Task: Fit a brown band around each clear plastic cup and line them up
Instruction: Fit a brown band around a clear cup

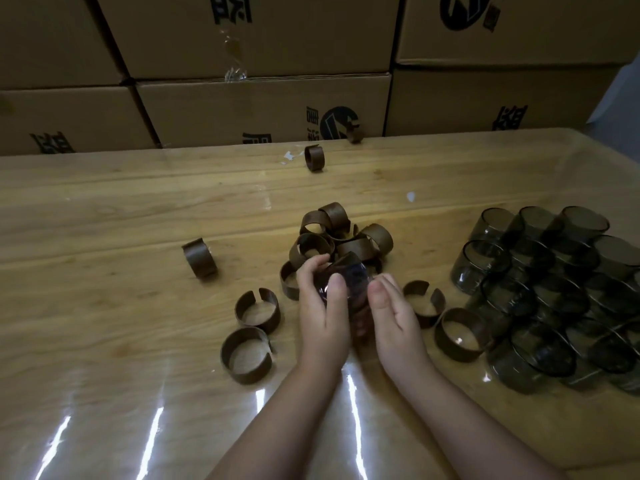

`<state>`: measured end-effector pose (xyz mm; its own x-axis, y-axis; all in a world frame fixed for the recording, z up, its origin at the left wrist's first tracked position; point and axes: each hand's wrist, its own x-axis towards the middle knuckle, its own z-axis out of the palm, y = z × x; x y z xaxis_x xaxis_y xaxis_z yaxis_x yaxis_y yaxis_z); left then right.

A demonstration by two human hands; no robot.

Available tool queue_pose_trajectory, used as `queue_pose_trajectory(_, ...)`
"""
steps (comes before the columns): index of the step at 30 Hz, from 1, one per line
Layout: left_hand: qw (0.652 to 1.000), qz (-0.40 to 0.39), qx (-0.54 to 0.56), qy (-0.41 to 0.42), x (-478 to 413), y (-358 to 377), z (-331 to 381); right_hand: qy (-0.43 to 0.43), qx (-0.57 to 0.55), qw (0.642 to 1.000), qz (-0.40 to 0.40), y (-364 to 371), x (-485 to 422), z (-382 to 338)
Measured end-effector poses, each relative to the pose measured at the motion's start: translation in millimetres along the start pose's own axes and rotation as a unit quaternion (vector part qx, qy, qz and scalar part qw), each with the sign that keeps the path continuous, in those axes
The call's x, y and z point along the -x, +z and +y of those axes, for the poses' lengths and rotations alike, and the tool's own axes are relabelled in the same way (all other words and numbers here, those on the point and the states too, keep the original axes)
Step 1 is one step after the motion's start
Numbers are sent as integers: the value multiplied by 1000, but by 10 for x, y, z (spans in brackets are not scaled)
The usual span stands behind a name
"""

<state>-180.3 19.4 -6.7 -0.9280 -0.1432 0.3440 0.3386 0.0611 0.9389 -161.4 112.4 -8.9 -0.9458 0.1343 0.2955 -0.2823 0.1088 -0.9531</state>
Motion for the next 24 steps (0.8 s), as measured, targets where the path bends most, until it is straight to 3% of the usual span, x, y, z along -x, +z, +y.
queue_pose_trajectory(5, 993, -2, -94, 64, -50, -38, -101, 33, -20, 999, 10, 20, 12, 32)
queue_pose_trajectory(10, 999, -17, -12, 37, -90, -59, -104, 16, 26, 999, 14, 8, 20, 47)
queue_pose_trajectory(16, 992, -101, 75, -3, -86, -44, -31, -135, 160, 978, -10, -57, -34, 6)
queue_pose_trajectory(24, 988, -79, 106, -81, -163, -113, -33, -212, 278, 936, -41, -13, -131, -6)
